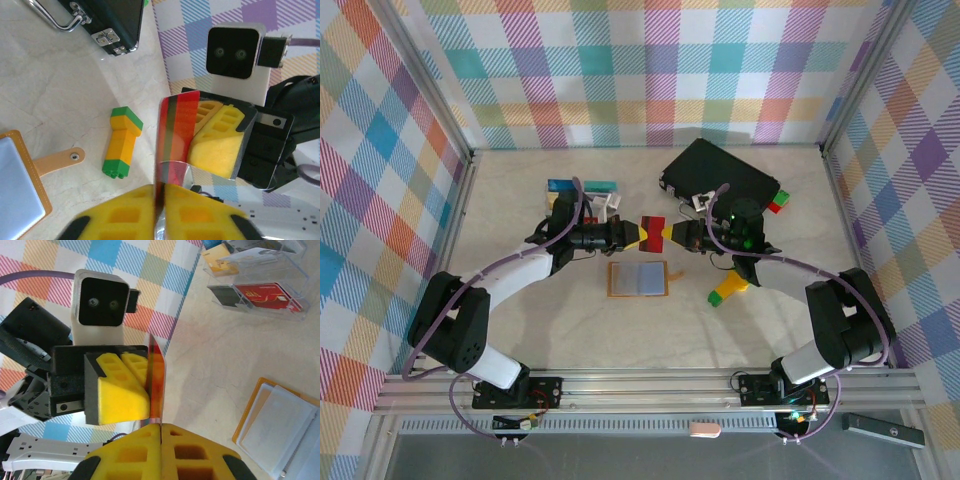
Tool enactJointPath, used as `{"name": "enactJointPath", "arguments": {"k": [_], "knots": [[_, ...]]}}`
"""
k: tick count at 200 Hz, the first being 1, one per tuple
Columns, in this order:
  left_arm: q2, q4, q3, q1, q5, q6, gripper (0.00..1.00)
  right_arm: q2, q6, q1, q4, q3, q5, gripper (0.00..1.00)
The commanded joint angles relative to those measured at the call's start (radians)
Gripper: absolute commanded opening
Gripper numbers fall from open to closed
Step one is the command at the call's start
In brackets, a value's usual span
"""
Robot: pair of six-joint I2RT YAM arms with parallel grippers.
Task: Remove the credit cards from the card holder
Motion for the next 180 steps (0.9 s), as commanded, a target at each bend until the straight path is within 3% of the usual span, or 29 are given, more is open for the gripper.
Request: {"name": "enactJointPath", "arguments": {"k": [1,23,45,67,88,130,180], "knots": [[-0.033,-0.049,0.037,-0.006,-0.024,0.048,0.0,-0.008,-0.048,-0.01,-0.059,0.01,-0.014,0.02],[-0.051,-0.127,0.043,0.001,-0.078,0.09,0.0,-0.061,-0.167,-0.023,-0.305,0.067,0.045,0.17],[-0.088,-0.256,0.052,0.021,-0.18,0.143,0.0,-0.122,-0.303,-0.025,-0.573,0.136,0.172,0.4],[-0.127,-0.406,0.069,0.045,-0.339,0.184,0.0,-0.158,-0.382,-0.025,-0.756,0.197,0.325,0.65],[-0.138,-0.567,0.1,0.073,-0.5,0.189,0.0,-0.152,-0.441,-0.027,-0.848,0.25,0.432,0.79],[-0.119,-0.729,0.13,0.077,-0.769,0.117,0.0,-0.1,-0.51,-0.033,-0.863,0.3,0.538,0.94],[0.054,-0.88,0.299,0.026,-0.936,-0.136,0.0,0.008,-0.529,-0.035,-0.931,0.361,0.518,0.94]]}}
